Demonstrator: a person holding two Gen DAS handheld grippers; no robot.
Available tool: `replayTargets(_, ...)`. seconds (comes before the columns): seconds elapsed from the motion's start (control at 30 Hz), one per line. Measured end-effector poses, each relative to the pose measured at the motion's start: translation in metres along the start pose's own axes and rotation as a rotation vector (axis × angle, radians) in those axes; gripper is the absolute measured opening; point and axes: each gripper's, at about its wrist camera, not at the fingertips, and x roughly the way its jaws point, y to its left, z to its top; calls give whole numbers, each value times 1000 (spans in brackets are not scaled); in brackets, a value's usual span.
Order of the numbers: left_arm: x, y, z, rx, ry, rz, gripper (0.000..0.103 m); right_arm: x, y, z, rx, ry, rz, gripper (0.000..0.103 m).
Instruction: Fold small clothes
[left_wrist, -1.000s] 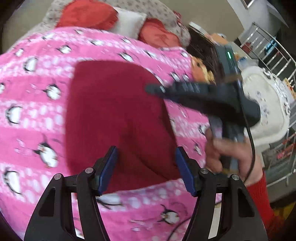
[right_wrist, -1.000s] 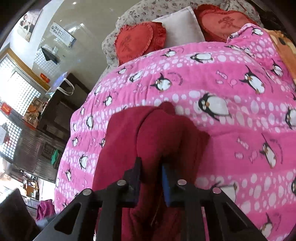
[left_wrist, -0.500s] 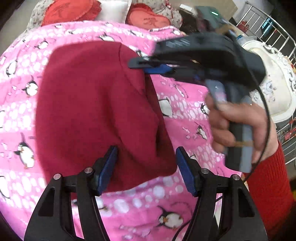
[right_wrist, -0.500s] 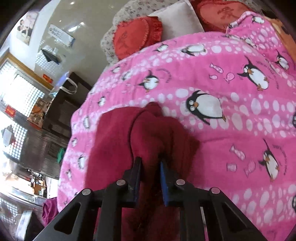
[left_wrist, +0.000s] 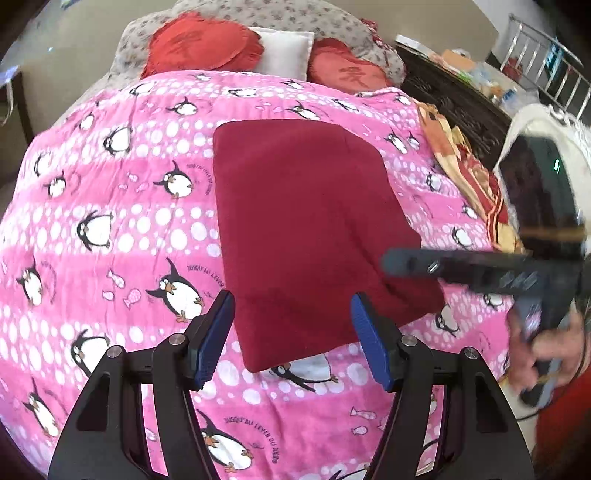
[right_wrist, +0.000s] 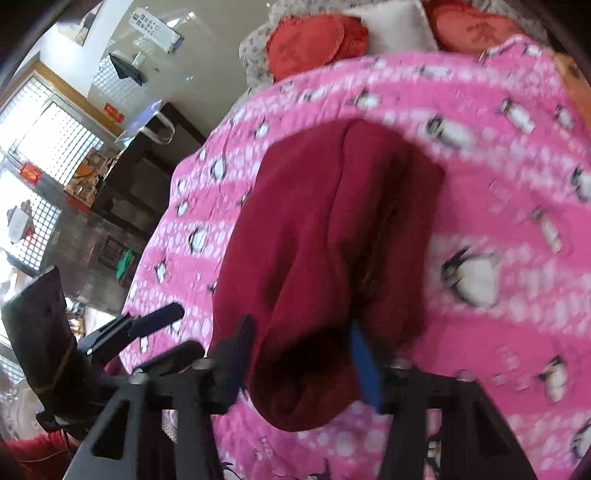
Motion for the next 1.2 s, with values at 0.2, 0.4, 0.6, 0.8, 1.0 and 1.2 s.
replayTargets(0.2,-3,-2,-4,-12,-60,49,65,-9,-26,-18,31,-47,-139,14)
replayTargets(0.4,10,-3,3,-55,-67,84,65,-3,-37,-24,83,-56,-122,14)
replayTargets(0.6,10,-2,13,-68,-76,161,65,-37,-21,-24,55,-109,-129,33)
replayTargets(0.8,2,-2,21,-65,-101,223,65,-55,4,-25,-2,-200,-183,49)
replayTargets(1.0,-6,-4,24,-51,-119,275,65,-47,20,-19,-30,-228,-224,49)
replayTargets(1.2,-11,-2,24,-55,-129,280,65,-41,33,-17,-60,-238,-252,62)
